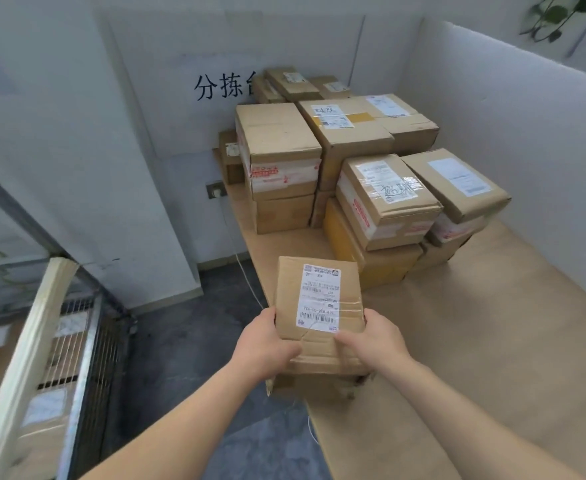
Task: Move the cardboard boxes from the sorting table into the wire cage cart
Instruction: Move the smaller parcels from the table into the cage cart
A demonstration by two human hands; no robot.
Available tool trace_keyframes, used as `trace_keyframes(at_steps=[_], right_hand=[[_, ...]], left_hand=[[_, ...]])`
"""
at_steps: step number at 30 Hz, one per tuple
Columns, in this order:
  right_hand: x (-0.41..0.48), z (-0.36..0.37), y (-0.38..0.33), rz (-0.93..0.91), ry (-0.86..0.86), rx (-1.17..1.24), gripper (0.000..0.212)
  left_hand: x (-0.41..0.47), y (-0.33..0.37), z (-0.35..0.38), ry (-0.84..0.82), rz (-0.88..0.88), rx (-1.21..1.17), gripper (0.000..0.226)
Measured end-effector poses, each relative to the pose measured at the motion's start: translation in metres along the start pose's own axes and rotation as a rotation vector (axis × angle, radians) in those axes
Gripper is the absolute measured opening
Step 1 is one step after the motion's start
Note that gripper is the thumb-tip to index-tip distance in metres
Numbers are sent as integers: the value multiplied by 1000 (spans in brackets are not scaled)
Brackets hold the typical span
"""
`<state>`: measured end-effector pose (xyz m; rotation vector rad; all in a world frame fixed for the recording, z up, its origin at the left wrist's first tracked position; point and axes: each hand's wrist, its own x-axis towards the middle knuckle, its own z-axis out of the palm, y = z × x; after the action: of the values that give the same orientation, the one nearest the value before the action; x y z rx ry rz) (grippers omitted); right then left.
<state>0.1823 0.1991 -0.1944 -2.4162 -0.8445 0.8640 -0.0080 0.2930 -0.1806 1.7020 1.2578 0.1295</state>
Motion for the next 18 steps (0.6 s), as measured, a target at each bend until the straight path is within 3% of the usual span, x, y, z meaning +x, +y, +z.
trace_keyframes(at_steps=[9,18], right_hand=[[16,7,-13,-28,-18,-1,48],[-6,37,-116,-241,-31,-113,50]], left_hand=[[13,-2,0,87,-89,16,46],[-6,-39,-89,308,-112,-44,46]])
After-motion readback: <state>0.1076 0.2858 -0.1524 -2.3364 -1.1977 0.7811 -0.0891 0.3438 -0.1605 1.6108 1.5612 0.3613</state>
